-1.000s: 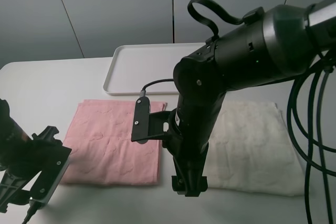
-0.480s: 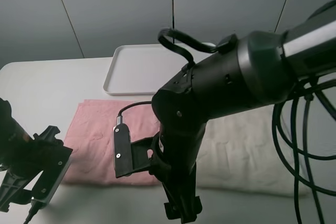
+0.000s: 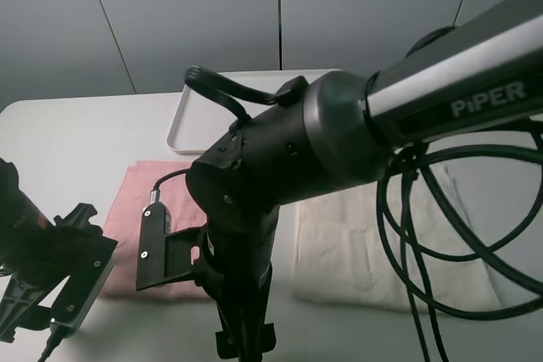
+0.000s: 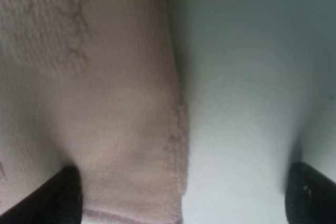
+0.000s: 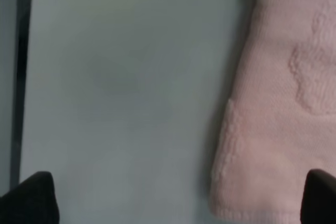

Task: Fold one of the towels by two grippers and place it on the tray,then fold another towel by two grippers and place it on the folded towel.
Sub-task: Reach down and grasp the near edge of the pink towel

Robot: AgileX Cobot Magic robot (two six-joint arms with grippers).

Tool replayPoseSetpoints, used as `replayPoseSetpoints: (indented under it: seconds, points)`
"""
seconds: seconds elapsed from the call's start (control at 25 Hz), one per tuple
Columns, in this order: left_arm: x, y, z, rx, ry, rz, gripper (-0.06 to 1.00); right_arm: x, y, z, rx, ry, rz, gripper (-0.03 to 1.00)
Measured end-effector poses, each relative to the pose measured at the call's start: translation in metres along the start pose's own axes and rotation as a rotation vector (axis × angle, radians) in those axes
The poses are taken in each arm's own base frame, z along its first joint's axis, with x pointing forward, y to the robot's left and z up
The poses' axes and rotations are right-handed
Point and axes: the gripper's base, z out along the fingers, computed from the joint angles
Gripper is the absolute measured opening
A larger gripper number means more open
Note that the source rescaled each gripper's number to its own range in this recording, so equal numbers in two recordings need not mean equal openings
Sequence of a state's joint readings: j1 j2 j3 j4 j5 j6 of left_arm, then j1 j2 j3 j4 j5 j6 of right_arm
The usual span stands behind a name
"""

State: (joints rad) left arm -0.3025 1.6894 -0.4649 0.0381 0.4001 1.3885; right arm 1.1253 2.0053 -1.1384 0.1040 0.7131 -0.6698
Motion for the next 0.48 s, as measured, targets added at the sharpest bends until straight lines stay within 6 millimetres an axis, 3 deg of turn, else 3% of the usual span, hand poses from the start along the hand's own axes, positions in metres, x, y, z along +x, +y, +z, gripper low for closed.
replayPoseSetpoints:
  seconds: [0.2,0.48]
  points:
    - [0.0,0.0,0.0,0.0,0.0,0.0,1.0,0.007,-0.001,0.018,-0.022,0.092,0.013,1.0]
    - [0.0,0.0,0.0,-0.004,0.001,0.004,1.0,0.007,-0.002,0.024,-0.017,0.1,0.028,1.0]
